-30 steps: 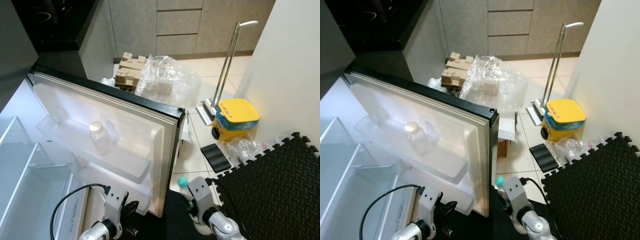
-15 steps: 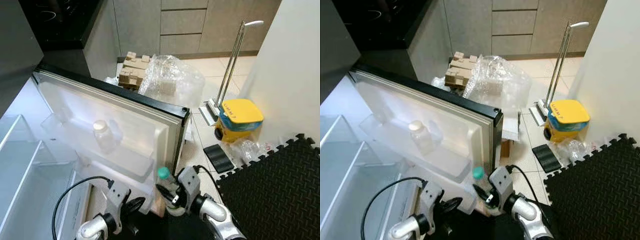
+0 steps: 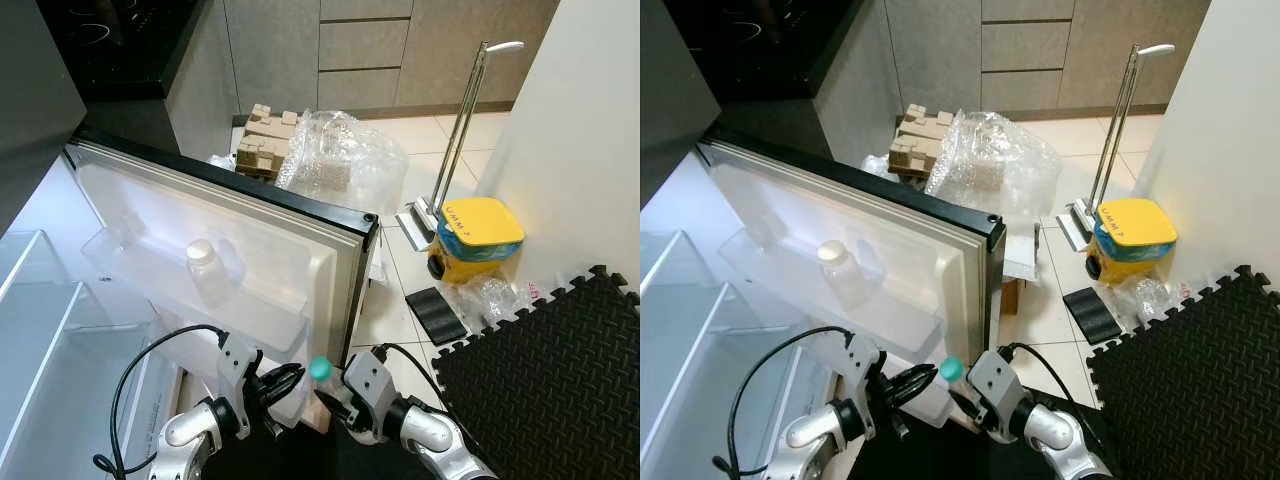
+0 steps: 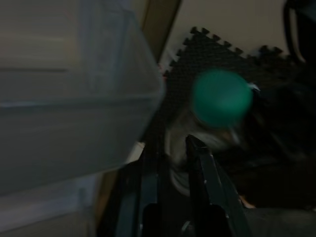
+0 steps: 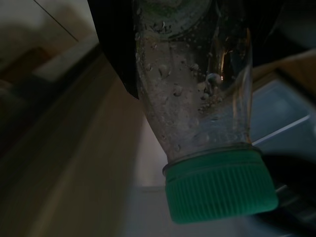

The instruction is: Restocking fridge

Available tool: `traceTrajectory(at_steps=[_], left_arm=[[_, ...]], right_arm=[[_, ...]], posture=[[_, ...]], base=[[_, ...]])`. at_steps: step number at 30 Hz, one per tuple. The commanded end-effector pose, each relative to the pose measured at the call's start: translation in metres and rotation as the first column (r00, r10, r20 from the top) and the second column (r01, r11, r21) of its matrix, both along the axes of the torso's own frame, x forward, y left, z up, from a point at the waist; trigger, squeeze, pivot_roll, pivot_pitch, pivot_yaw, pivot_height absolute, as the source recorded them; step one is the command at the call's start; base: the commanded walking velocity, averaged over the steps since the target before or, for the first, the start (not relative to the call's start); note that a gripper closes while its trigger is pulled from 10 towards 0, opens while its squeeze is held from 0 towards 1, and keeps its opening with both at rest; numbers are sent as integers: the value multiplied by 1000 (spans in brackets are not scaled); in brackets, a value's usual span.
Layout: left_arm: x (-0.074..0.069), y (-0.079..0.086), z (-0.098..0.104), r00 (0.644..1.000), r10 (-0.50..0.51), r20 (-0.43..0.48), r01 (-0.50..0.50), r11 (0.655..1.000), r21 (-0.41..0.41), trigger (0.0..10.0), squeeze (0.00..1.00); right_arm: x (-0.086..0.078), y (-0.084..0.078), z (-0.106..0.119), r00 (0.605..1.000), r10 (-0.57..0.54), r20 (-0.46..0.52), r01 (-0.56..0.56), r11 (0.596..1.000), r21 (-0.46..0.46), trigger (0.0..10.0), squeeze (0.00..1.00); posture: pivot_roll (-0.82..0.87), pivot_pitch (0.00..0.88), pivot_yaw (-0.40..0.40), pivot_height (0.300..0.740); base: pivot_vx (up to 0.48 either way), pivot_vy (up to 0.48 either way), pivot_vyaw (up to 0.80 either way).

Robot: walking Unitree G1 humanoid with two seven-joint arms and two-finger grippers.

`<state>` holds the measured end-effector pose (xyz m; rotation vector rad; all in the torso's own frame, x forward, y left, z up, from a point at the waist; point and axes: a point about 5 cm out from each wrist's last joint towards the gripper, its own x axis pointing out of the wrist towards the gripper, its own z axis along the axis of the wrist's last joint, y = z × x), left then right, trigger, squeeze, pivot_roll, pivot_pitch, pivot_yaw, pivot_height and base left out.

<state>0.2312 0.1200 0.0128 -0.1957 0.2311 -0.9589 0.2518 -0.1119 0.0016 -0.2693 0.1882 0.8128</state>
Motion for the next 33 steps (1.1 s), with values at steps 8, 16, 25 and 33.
traceTrajectory(at_steps=[8, 16, 25, 33], left_arm=[[-8, -7, -3, 997, -62, -46, 61, 998, -16, 10000, 1000], [-2, -14, 4, 997, -63, -47, 60, 997, -56, 10000, 1000], [2, -18, 12, 995, -71, -75, 61, 990, -129, 10000, 0], [6, -18, 20, 995, -68, -68, 58, 987, -151, 10000, 0]], right_arm=[[1, -7, -5, 995, -88, -42, 89, 996, 30, 10000, 0], [1, 4, 0, 998, -35, -45, 40, 994, 99, 10000, 0], [-4, 13, 2, 995, 83, -58, -74, 987, 146, 10000, 0], [-7, 15, 5, 984, 173, -47, -165, 977, 137, 10000, 0]], posture=[[-110, 64, 36, 740], [-110, 66, 34, 740], [-106, 87, 27, 740], [-103, 101, 18, 740]], base=[[0, 0, 0], [0, 0, 0], [0, 0, 0], [0, 0, 0]])
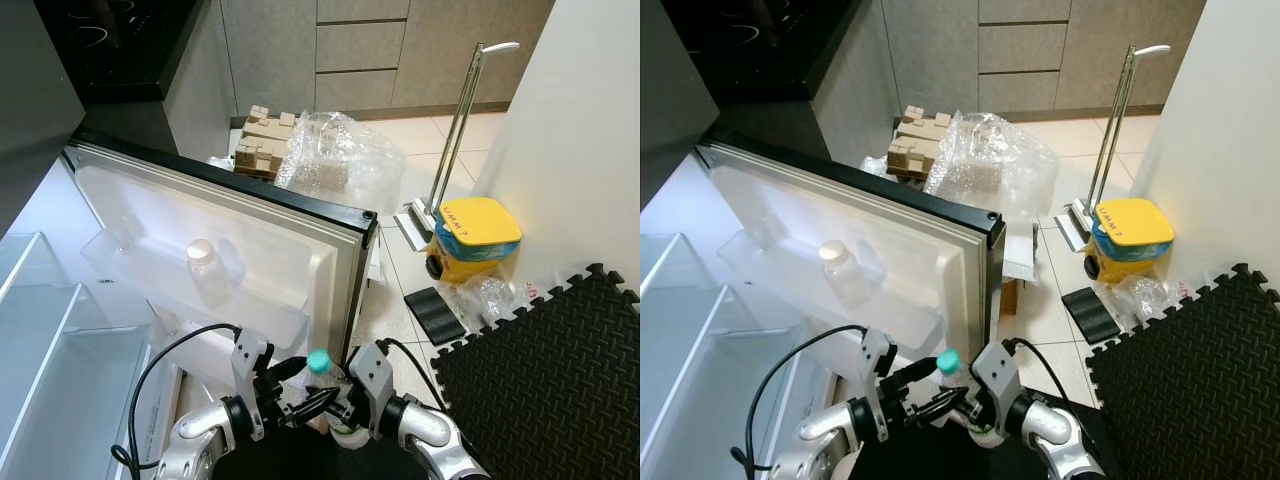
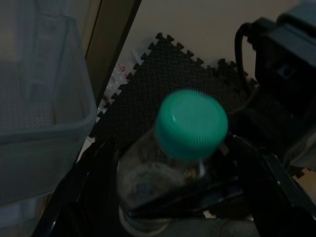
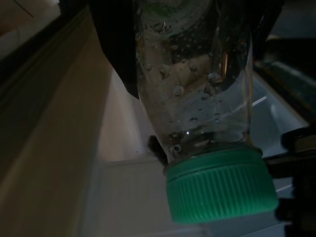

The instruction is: Restocking fridge

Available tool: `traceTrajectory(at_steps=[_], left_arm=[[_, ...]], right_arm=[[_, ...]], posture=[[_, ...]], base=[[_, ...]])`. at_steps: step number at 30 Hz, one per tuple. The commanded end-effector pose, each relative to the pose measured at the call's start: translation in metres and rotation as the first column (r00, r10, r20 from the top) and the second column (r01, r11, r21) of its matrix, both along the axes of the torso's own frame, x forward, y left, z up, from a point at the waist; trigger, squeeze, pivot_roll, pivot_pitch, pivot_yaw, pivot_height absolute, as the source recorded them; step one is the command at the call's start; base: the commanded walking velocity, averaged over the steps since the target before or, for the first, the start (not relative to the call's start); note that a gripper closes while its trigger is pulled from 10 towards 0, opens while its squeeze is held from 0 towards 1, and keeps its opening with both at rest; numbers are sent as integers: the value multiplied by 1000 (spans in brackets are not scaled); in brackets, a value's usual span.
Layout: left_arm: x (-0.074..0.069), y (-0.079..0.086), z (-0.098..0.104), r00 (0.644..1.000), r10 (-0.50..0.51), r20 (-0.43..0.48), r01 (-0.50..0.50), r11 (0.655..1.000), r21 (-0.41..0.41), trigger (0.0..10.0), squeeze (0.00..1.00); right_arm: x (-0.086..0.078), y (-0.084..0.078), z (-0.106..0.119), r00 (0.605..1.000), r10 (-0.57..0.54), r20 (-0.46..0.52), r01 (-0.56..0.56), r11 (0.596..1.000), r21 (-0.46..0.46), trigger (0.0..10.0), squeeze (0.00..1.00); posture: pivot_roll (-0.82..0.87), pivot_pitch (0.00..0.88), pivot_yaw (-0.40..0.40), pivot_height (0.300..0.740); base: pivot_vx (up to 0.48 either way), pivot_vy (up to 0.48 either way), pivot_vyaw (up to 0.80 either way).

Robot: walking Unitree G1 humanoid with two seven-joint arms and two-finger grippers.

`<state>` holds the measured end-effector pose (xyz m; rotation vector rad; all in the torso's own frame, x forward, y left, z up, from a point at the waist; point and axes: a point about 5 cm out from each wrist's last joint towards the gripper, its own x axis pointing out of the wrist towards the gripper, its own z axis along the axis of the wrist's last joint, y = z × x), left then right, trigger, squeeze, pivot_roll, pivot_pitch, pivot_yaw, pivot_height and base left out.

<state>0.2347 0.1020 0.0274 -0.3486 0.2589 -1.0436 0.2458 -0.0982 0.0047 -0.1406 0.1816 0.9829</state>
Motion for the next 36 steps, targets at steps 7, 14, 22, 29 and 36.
traceTrajectory(at_steps=[7, 14, 22, 29, 36], left_arm=[[2, 0, 8, 1000, 24, 1, -24, 998, -54, 10000, 0], [1, -2, 7, 1000, 20, -11, -20, 998, -53, 10000, 0], [0, -1, 6, 999, 18, -31, -19, 999, -49, 0, 0], [0, 0, 6, 999, 19, -37, -21, 998, -55, 0, 0], [0, 0, 6, 999, 22, -42, -24, 998, -62, 0, 0]], right_arm=[[-3, 1, 4, 999, 45, 24, -45, 999, 17, 10000, 0], [-3, 4, 7, 998, 56, 38, -58, 998, 35, 10000, 0], [-4, 4, 8, 998, 54, 36, -56, 997, 48, 10000, 0], [-4, 4, 8, 998, 57, 33, -58, 997, 52, 10000, 0], [-4, 4, 8, 998, 60, 31, -62, 997, 53, 10000, 0]], posture=[[-102, 104, 18, 740], [-108, 104, 23, 740], [-107, 106, 23, 740], [-106, 107, 24, 740], [-107, 106, 24, 740]], base=[[0, 0, 0], [0, 0, 0], [0, 0, 0], [0, 0, 0], [0, 0, 0]])
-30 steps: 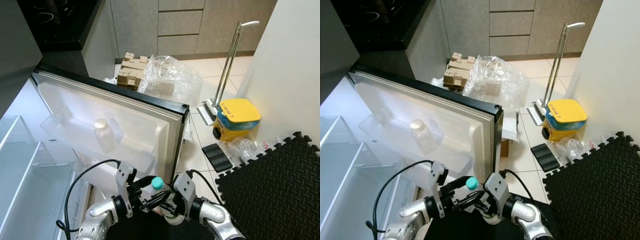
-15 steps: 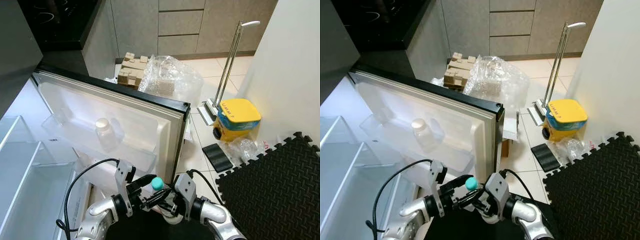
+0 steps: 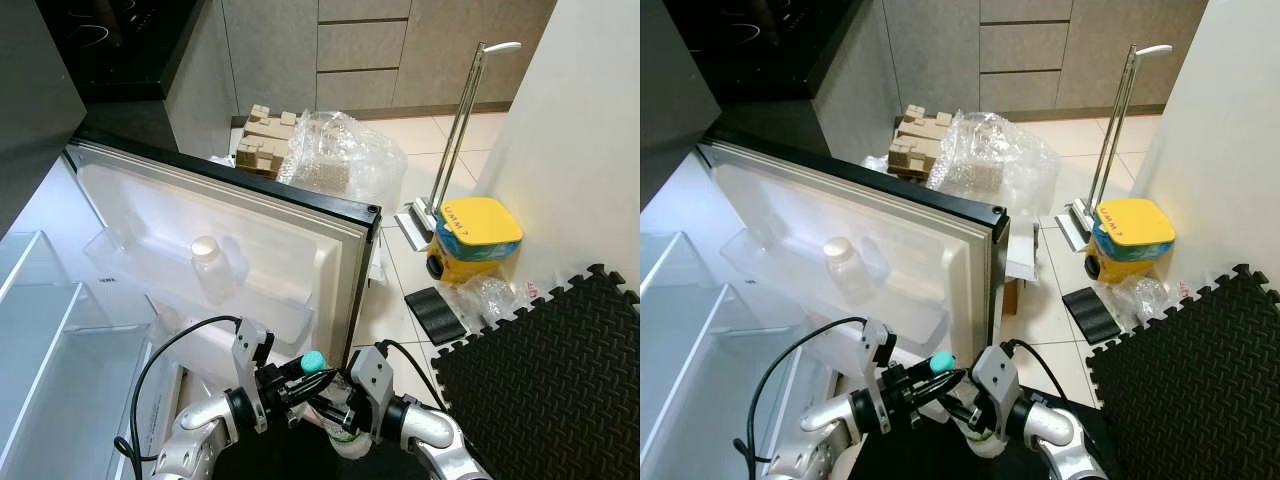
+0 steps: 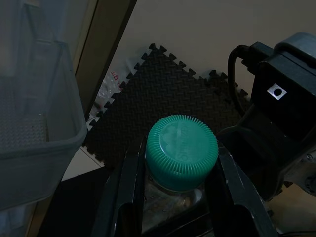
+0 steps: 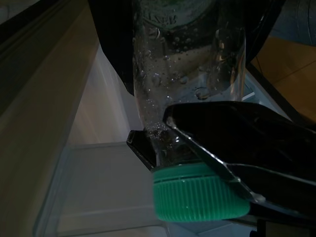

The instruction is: Restocking fridge

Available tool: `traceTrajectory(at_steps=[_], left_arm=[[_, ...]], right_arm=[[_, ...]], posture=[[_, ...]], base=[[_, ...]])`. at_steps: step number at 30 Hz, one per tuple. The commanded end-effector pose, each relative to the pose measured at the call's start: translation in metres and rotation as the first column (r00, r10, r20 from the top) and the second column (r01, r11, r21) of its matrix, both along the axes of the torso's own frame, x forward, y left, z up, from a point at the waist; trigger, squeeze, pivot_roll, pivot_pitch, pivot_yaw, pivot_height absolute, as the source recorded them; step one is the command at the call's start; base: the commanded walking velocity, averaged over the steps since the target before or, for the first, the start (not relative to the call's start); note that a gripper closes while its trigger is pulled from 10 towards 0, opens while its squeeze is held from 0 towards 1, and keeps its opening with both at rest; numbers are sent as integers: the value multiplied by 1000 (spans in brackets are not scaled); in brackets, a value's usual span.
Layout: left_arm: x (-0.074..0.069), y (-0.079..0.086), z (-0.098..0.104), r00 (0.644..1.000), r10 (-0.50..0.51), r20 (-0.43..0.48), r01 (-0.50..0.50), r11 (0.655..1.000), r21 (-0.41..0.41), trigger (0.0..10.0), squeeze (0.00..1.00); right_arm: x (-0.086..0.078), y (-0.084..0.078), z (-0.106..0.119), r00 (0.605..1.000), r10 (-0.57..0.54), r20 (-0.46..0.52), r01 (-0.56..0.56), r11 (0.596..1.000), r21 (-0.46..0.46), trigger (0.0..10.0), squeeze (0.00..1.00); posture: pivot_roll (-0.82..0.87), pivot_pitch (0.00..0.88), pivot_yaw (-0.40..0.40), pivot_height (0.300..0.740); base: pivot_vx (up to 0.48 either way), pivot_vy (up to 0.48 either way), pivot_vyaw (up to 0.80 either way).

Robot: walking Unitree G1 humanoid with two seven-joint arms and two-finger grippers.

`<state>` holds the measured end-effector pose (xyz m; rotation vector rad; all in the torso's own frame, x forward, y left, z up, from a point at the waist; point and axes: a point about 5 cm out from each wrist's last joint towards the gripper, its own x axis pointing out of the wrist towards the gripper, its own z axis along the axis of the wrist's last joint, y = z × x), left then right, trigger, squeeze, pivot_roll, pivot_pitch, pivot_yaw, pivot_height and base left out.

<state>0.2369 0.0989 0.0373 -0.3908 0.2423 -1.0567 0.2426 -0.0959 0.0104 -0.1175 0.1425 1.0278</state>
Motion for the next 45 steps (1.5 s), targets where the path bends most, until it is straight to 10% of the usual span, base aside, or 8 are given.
traceTrajectory(at_steps=[1, 13, 14, 15, 32, 37, 38, 45], left_arm=[[-3, 3, -4, 999, 28, -38, -29, 999, -17, 0, 0], [-1, 3, -3, 998, 37, -41, -38, 999, -22, 0, 0], [-1, 3, -3, 998, 37, -41, -38, 999, -23, 0, 0], [-1, 3, -3, 998, 37, -41, -38, 999, -23, 0, 0], [0, 6, -3, 999, 48, -22, -48, 999, 2, 0, 0], [1, 8, -3, 999, 38, 2, -38, 999, 37, 0, 0], [0, 10, -3, 999, 34, 17, -35, 997, 64, 0, 0], [-2, 23, -12, 996, -7, 90, -15, 971, 237, 0, 0]], right_arm=[[-1, 2, 2, 1000, 17, 11, -17, 1000, 13, 10000, 0], [-1, 1, 1, 1000, 3, -13, -3, 1000, 10, 10000, 0], [0, 0, 0, 1000, -4, -25, 4, 1000, 16, 10000, 922], [0, 0, 0, 999, -8, -32, 8, 1000, 20, 10000, 1000], [-1, -7, -5, 998, -51, -23, 50, 998, -43, 10000, 1000], [0, -14, -8, 995, -94, -29, 93, 994, -61, 10000, 498], [1, -20, -9, 990, -138, -37, 136, 989, -59, 10000, 20], [4, -50, -14, 940, -340, -37, 336, 938, -85, 10000, 0]], posture=[[-107, 106, 24, 740], [-108, 104, 25, 740], [-107, 104, 25, 740], [-107, 104, 25, 740], [-105, 104, 23, 740], [-104, 104, 22, 740], [-103, 105, 23, 740], [-105, 105, 28, 740]], base=[[0, 0, 0], [0, 0, 0], [0, 0, 0], [0, 0, 0], [0, 0, 0], [0, 0, 0], [0, 0, 0], [0, 0, 0]])
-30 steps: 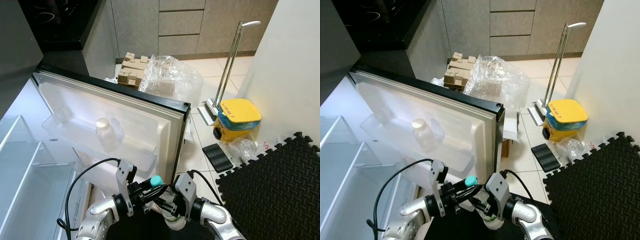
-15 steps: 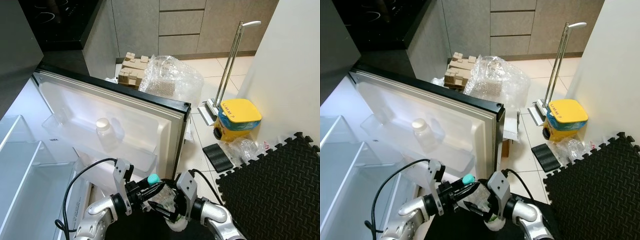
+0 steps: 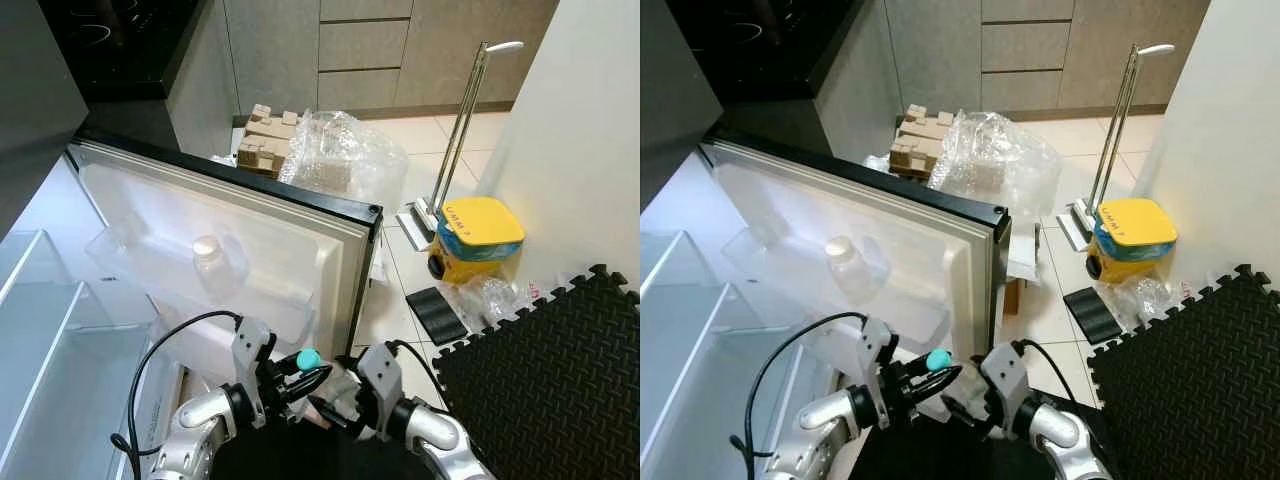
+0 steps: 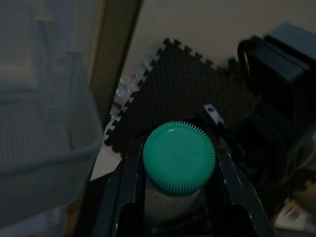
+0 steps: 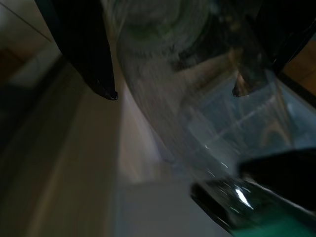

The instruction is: Restocking fridge

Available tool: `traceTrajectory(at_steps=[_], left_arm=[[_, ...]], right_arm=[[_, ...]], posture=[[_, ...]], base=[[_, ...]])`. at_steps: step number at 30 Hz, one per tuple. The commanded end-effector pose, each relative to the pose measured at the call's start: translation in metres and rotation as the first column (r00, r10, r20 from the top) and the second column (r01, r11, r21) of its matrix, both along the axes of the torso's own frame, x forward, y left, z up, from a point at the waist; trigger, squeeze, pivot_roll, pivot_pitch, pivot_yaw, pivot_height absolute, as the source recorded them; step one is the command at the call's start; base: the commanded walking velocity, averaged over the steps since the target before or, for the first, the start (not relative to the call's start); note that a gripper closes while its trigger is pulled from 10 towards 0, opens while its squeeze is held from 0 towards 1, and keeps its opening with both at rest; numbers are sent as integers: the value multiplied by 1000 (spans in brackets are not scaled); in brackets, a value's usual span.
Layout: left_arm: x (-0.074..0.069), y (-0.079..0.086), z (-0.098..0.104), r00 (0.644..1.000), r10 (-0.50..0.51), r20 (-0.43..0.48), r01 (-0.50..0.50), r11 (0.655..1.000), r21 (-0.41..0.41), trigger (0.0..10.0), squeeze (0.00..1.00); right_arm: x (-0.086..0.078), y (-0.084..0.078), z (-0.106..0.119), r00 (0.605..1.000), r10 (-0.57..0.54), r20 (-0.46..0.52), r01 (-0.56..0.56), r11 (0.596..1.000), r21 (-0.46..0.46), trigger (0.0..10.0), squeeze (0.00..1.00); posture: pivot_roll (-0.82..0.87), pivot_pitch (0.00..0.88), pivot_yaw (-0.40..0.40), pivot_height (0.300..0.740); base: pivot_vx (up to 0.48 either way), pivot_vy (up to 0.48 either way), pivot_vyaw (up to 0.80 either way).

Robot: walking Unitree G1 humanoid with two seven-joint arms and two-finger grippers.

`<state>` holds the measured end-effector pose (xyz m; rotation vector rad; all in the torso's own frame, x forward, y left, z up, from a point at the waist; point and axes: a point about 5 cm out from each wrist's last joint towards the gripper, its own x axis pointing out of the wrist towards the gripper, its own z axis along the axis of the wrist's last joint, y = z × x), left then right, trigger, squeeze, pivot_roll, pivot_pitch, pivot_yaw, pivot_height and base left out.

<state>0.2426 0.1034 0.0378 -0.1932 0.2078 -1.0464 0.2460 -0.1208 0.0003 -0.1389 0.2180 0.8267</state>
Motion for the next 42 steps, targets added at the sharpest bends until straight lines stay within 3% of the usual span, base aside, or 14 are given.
traceTrajectory(at_steps=[1, 8, 15, 19, 21, 22, 25, 31, 35, 36, 37, 38, 42], left_arm=[[-9, 20, -15, 1000, 2, -31, 2, 994, 111, 0, 0], [-12, 22, -18, 999, -15, -29, 19, 990, 138, 0, 0], [-9, 14, -14, 1000, 2, -17, 0, 996, 84, 0, 0], [-8, 11, -12, 1000, 4, -19, -3, 999, 54, 0, 0], [-8, 11, -12, 1000, 4, -19, -3, 999, 54, 0, 0], [-7, 9, -8, 1000, -12, -26, 13, 1000, 23, 0, 0], [-4, 9, -1, 1000, -2, -28, 1, 1000, -25, 0, 0], [6, 9, 12, 999, 35, -13, -36, 995, -97, 0, 0], [7, 9, 14, 1000, 22, -4, -23, 996, -92, 0, 0], [7, 8, 15, 1000, 5, 5, -4, 997, -78, 0, 0], [6, 7, 15, 1000, -11, 11, 12, 998, -65, 0, 0], [6, 7, 15, 1000, -22, 10, 23, 998, -57, 0, 0], [5, 6, 14, 1000, -30, 5, 30, 998, -53, 0, 0]], right_arm=[[1, -30, -4, 983, -184, -12, 184, 983, -11, 10000, 0], [-1, -38, -7, 968, -251, -16, 251, 968, -18, 10000, 0], [1, -28, -5, 979, -205, -1, 205, 979, -12, 10000, 0], [-4, -15, -6, 997, -76, -20, 75, 997, -19, 10000, 0], [-4, -15, -6, 997, -76, -20, 75, 997, -19, 10000, 0], [-10, -5, -7, 997, 62, -53, -63, 998, -12, 10000, 0], [-14, 1, -7, 983, 176, -60, -178, 983, -33, 10000, 0], [-17, -3, -11, 983, 163, -87, -167, 985, -39, 10000, 0], [-16, -5, -10, 987, 140, -82, -143, 989, -26, 10000, 0], [-16, -6, -9, 988, 130, -85, -130, 991, 9, 10000, 122], [-15, -7, -7, 989, 123, -81, -121, 992, 28, 10000, 765], [-14, -7, -5, 989, 121, -81, -117, 992, 49, 10000, 1000], [-14, -7, -3, 989, 122, -82, -117, 991, 62, 10000, 1000]], posture=[[-105, 106, 29, 740], [-106, 105, 30, 740], [-106, 102, 27, 740], [-104, 95, 22, 740], [-104, 95, 22, 740], [-102, 92, 20, 740], [-102, 92, 20, 740], [-102, 87, 17, 740], [-101, 86, 15, 740], [-103, 88, 20, 740], [-105, 88, 22, 740], [-107, 88, 23, 740], [-107, 88, 23, 740]], base=[[0, 0, 0], [0, 0, 0], [0, 0, 0], [0, 0, 0], [0, 0, 0], [0, 0, 0], [0, 0, 0], [0, 0, 0], [0, 0, 0], [0, 0, 0], [0, 0, 0], [0, 0, 0], [0, 0, 0]])
